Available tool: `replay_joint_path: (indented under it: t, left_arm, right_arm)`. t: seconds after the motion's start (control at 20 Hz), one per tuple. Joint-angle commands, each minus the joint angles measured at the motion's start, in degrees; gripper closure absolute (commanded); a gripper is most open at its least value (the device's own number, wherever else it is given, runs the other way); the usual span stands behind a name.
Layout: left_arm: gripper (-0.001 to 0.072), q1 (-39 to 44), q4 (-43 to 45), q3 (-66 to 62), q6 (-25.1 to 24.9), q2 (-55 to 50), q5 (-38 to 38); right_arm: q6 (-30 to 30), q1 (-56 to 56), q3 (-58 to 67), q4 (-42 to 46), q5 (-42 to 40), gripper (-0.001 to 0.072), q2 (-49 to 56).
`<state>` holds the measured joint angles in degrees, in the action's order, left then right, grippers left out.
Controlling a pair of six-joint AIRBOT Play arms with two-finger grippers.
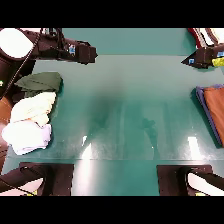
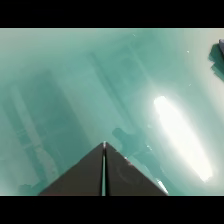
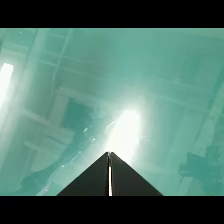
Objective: Fold the shirts.
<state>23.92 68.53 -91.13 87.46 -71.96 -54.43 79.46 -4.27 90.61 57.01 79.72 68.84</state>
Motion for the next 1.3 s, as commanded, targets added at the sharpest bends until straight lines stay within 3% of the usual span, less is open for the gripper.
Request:
replay_joint_path:
  t: [0.0, 0.75, 0.8, 0.85, 0.9, 1.0, 1.1, 1.25]
  left_arm:
    - [0.0683, 0.02, 0.02, 0.00, 0.00, -0.04, 0.00]
    - [0.0681, -0.04, 1.11, 0.00, 0.00, -0.04, 1.16]
    - [0.0554, -0.61, 4.15, 0.00, -1.09, 0.02, 0.83]
    - [0.0233, -1.49, 8.85, 0.00, 0.61, -0.02, -0.09]
    - [0.0135, -3.02, 15.30, 0.00, 4.61, -0.24, -1.70]
    - [0.0135, -7.74, 25.64, 0.02, 8.37, -1.73, -6.23]
    - [0.0135, -14.21, 27.28, 0.59, 8.57, -4.35, -8.63]
    - [0.0135, -21.88, 27.23, 4.87, 8.61, -9.14, -5.75]
  right_arm:
    - [0.02, -0.28, 0.07, -0.04, 0.00, 0.0693, -0.02]
    - [0.02, -0.28, 0.07, -0.02, 0.44, 0.0693, -0.02]
    - [0.02, -0.28, 0.07, 0.00, 0.46, 0.0693, -0.02]
    - [0.02, -0.28, 0.07, -0.02, 0.46, 0.0693, -0.02]
    - [0.02, -0.28, 0.07, -0.02, 0.48, 0.0693, -0.02]
    - [0.02, -0.28, 0.07, -0.02, 0.46, 0.0693, -0.02]
    - [0.02, -0.28, 0.07, -0.02, 0.46, 0.0693, -0.02]
    - [0.02, -0.31, 0.07, -0.04, 0.44, 0.0693, -0.02]
